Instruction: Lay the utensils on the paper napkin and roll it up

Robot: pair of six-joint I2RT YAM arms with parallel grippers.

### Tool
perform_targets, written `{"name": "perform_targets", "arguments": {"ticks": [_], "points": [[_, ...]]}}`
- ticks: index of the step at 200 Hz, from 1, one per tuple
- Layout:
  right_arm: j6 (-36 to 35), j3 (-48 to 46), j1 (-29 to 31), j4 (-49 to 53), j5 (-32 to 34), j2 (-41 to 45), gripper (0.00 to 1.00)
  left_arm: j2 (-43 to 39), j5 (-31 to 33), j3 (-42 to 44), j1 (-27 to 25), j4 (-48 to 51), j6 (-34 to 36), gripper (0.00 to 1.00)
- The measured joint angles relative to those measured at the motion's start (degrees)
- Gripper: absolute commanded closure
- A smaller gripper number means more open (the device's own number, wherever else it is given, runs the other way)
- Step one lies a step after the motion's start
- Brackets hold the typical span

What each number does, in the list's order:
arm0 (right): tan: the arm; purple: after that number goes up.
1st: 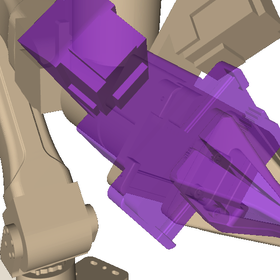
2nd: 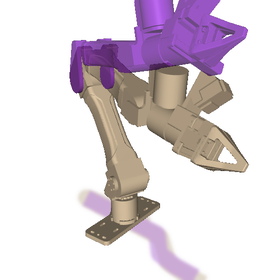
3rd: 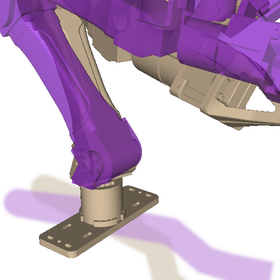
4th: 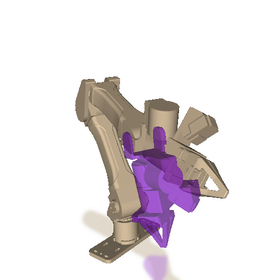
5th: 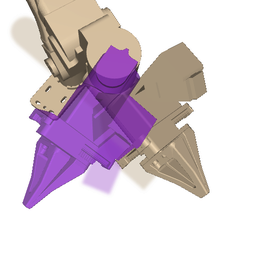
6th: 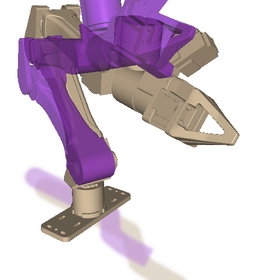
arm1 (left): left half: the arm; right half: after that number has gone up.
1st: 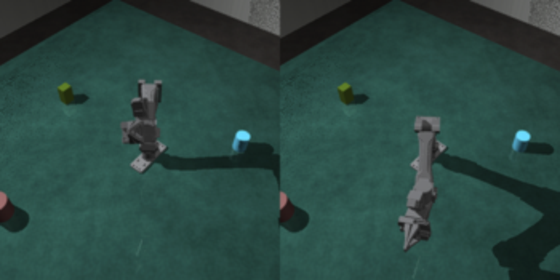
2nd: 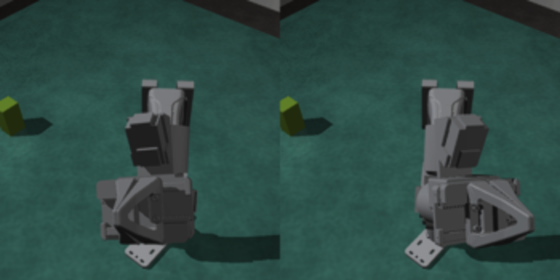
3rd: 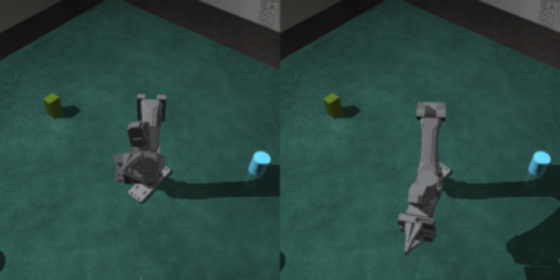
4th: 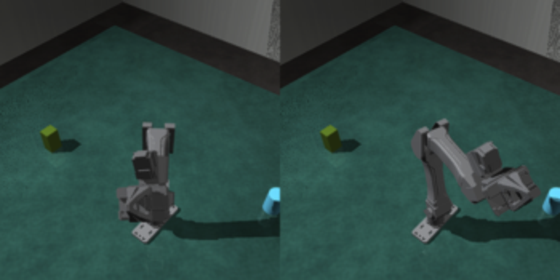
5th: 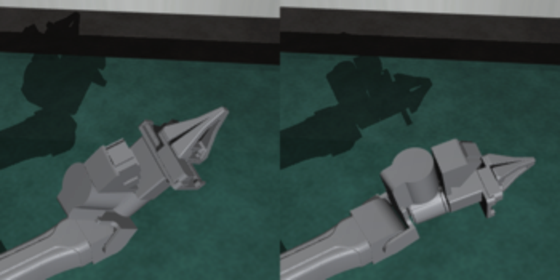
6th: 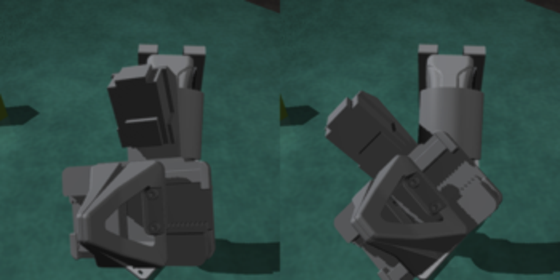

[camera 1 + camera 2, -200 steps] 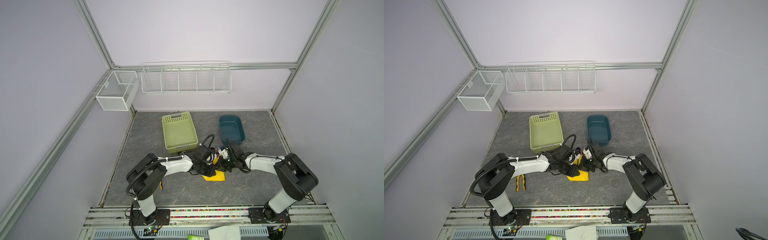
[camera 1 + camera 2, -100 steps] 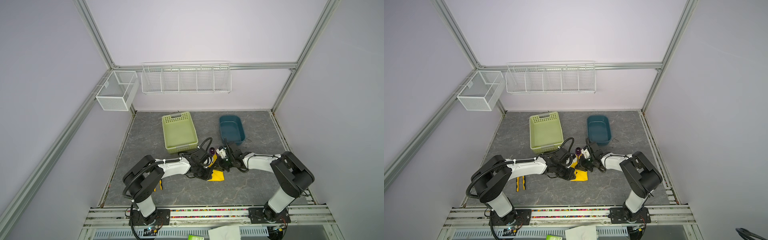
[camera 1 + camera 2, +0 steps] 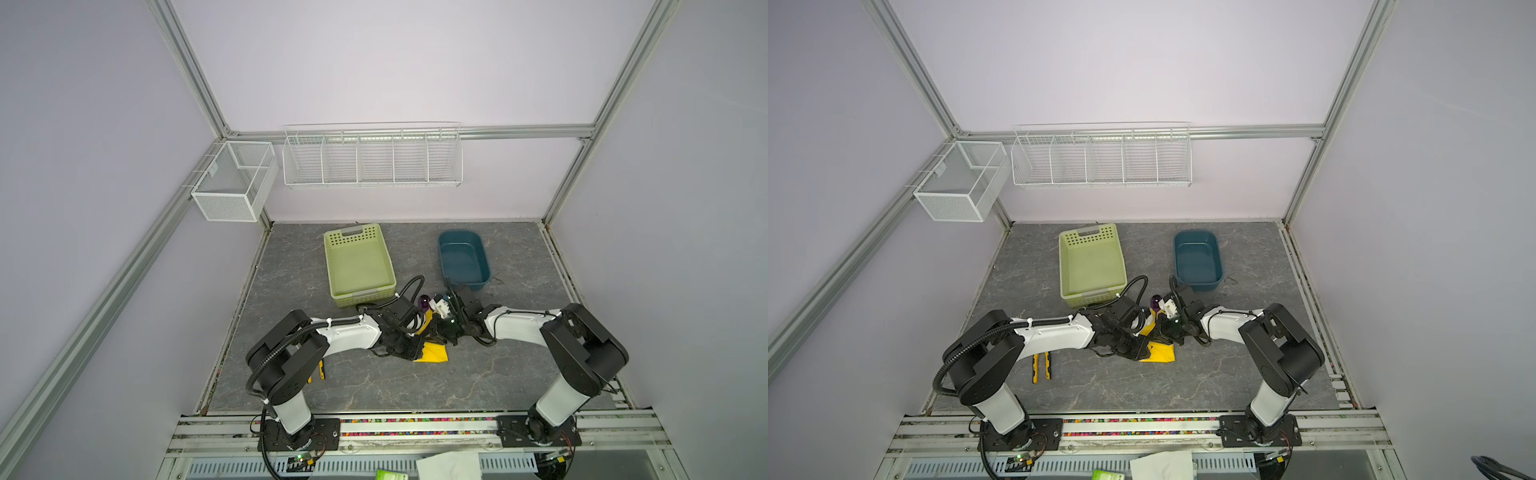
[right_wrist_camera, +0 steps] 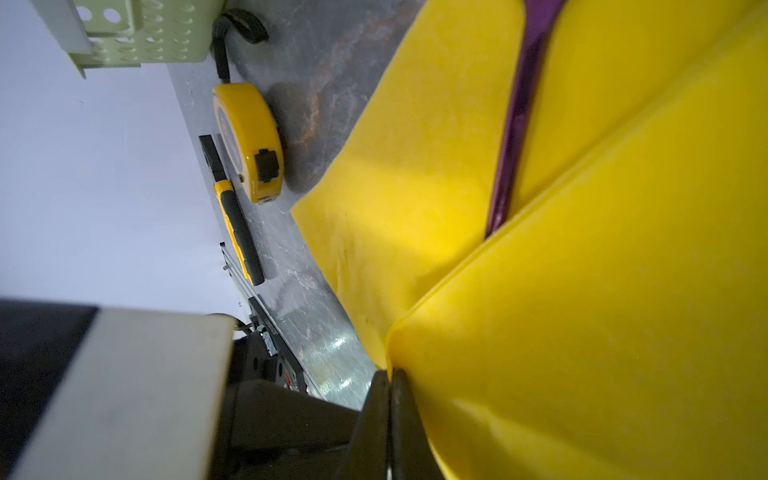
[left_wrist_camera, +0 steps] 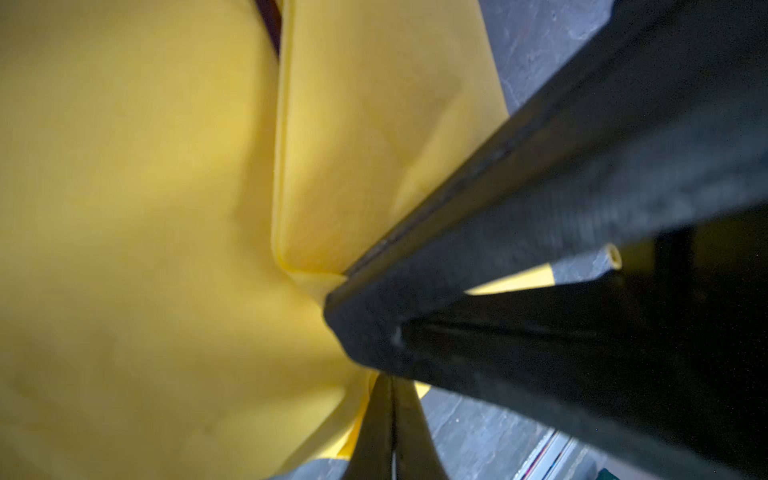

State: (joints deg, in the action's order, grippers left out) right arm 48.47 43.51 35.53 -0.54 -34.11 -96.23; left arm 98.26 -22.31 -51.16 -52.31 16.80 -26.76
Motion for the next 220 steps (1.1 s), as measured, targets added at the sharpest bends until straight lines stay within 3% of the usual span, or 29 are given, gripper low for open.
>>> {"name": "perform_targets", "arguments": {"ticks": [107,220], "points": [[-4.2,3.2,0.4,9.5,0.2,2.3,0.93,0.0,0.0,0.0,0.0,-0.1,-0.2,0.95],[-0.9,4.1,2.5,1.9,-1.7,-4.5,0.93,0.0,0.2,0.2,0.1,-0.3,-0.2,0.95]]}}
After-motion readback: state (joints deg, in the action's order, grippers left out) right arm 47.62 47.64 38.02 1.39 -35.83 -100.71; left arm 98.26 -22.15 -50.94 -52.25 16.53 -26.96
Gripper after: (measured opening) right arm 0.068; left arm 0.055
